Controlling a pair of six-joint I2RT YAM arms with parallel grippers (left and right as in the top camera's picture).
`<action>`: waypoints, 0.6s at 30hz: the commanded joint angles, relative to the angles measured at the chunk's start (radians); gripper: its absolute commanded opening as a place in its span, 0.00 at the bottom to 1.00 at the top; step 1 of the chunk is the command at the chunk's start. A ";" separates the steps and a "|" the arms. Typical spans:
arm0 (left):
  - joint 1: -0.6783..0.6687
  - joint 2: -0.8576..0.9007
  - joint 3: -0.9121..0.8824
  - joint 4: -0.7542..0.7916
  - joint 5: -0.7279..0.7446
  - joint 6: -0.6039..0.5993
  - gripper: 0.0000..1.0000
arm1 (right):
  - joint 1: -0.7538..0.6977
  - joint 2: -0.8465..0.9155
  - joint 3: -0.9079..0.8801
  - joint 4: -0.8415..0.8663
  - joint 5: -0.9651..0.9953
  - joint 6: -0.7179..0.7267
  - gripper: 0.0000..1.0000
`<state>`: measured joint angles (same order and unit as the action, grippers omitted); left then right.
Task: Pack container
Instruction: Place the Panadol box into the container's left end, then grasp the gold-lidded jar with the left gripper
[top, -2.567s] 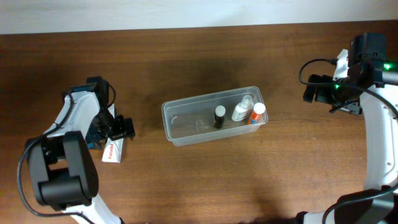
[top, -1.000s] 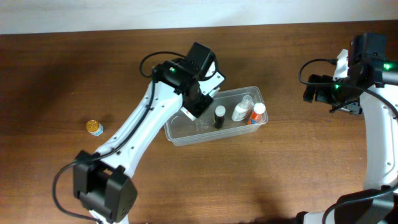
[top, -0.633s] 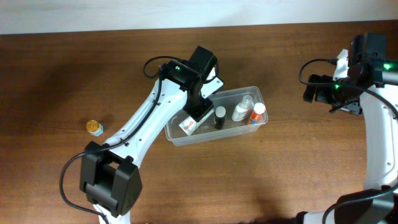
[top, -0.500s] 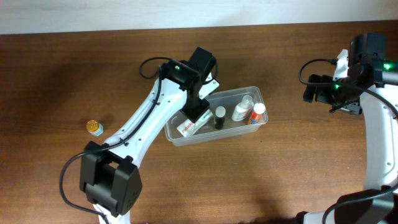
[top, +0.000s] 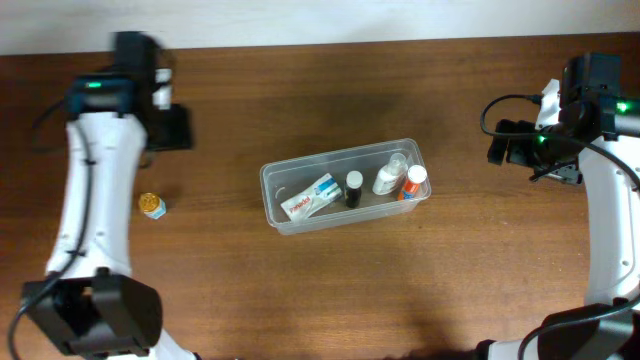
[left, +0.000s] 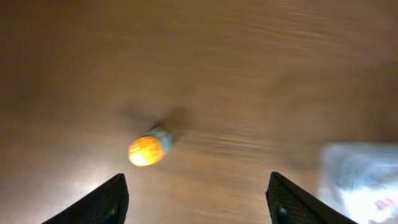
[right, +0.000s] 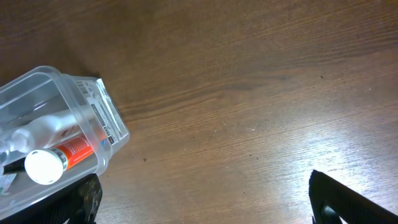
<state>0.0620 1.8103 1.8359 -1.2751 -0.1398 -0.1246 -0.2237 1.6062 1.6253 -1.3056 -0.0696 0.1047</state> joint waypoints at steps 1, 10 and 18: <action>0.109 0.039 -0.027 0.003 0.026 -0.066 0.76 | -0.006 0.004 -0.006 0.002 0.002 0.000 0.98; 0.227 0.234 -0.171 0.049 0.126 -0.065 0.76 | -0.006 0.004 -0.006 0.003 0.002 0.000 0.98; 0.227 0.354 -0.209 0.053 0.123 -0.065 0.75 | -0.006 0.004 -0.006 0.000 0.002 0.000 0.98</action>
<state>0.2882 2.1380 1.6402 -1.2255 -0.0288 -0.1806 -0.2237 1.6070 1.6253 -1.3056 -0.0700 0.1043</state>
